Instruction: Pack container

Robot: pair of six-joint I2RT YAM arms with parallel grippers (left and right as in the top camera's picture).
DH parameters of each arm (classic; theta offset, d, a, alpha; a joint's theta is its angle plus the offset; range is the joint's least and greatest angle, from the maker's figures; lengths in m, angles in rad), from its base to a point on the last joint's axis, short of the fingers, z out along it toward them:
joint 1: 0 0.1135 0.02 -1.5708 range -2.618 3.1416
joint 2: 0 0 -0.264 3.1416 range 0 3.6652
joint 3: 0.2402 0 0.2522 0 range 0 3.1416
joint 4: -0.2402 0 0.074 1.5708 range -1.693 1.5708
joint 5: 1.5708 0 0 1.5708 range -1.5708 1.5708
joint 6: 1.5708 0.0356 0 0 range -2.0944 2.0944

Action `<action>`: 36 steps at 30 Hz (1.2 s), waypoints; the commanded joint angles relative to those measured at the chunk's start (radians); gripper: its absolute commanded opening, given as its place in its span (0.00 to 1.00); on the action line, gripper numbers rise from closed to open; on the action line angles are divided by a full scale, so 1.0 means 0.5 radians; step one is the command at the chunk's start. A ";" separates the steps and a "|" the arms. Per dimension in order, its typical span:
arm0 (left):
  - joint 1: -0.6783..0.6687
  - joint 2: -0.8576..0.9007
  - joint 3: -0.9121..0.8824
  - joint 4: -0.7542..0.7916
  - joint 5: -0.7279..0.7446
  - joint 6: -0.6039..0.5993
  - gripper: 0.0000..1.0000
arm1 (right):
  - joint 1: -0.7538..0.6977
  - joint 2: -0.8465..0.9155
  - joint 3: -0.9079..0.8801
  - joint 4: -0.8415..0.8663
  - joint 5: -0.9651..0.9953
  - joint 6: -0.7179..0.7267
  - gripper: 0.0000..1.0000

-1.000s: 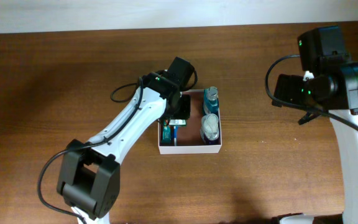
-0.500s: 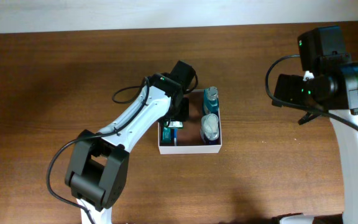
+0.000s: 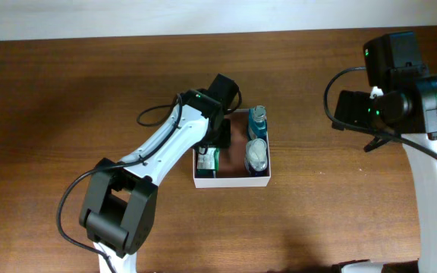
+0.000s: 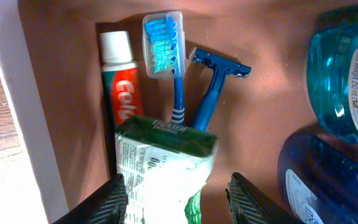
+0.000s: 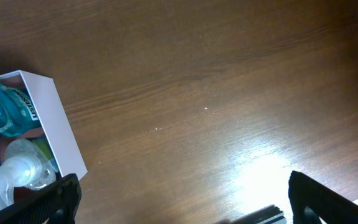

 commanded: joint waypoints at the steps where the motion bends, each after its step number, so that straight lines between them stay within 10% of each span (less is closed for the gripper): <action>1: 0.003 -0.005 0.089 -0.037 0.019 0.006 0.53 | -0.014 0.004 0.021 0.001 0.032 0.008 0.98; 18: 0.402 -0.155 0.408 -0.352 -0.463 0.170 0.60 | -0.014 0.004 0.021 0.001 0.032 0.008 0.98; 19: 0.471 -0.155 0.408 -0.375 -0.462 0.170 0.63 | -0.014 0.004 0.021 0.001 0.032 0.008 0.98; 20: 0.539 -0.155 0.408 -0.401 -0.462 0.170 0.99 | -0.014 0.004 0.021 0.001 0.032 0.008 0.98; 36: 0.814 -0.154 0.408 -0.423 -0.462 0.170 0.99 | -0.014 0.004 0.021 0.001 0.032 0.008 0.98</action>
